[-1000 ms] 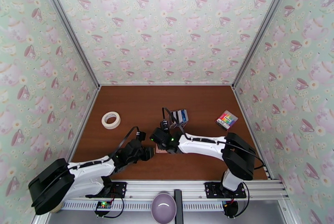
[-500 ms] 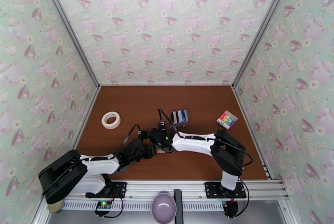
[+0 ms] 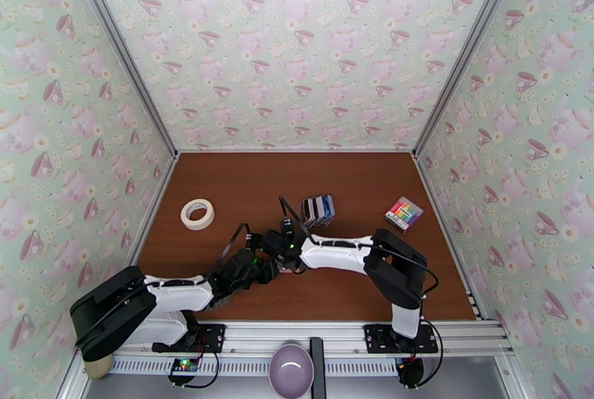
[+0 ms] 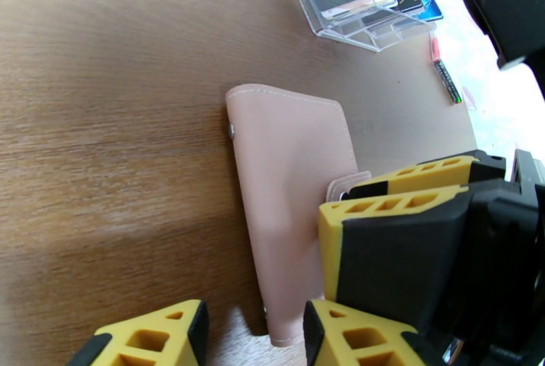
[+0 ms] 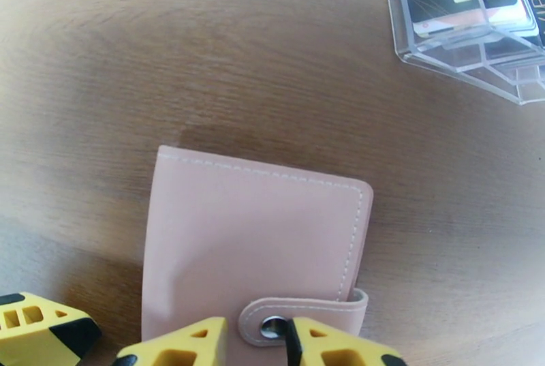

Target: Put the credit cards into the card holder

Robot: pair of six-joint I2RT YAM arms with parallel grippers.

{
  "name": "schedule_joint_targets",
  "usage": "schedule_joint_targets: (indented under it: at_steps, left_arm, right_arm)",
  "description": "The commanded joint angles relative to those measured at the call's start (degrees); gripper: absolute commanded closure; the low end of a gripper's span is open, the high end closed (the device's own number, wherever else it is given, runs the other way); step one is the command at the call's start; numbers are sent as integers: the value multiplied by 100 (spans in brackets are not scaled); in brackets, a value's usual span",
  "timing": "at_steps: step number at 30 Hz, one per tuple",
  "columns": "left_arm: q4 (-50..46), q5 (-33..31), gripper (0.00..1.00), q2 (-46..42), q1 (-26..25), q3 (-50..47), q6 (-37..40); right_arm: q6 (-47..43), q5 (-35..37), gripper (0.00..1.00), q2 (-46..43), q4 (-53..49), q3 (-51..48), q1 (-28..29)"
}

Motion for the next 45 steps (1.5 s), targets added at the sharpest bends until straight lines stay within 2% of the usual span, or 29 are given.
schedule_joint_targets:
  at_steps: [1, 21, 33, 41, 45]
  left_arm:
    - [-587, 108, 57, 203, -103, 10, -198]
    - [-571, 147, 59, 588, -192, 217, -207]
    - [-705, 92, 60, 784, -192, 380, -259]
    - [-1027, -54, 60, 877, -188, 551, -303]
    - [-1394, -200, 65, 1015, -175, 717, -401]
  right_arm:
    - [108, -99, 69, 229, 19, 183, -3]
    - [110, -105, 82, 46, 252, -91, -14]
    - [19, -249, 95, -395, 529, -329, -97]
    - [-32, -243, 95, -845, 495, -531, -189]
    - [-48, -306, 95, -1209, 513, -811, -295]
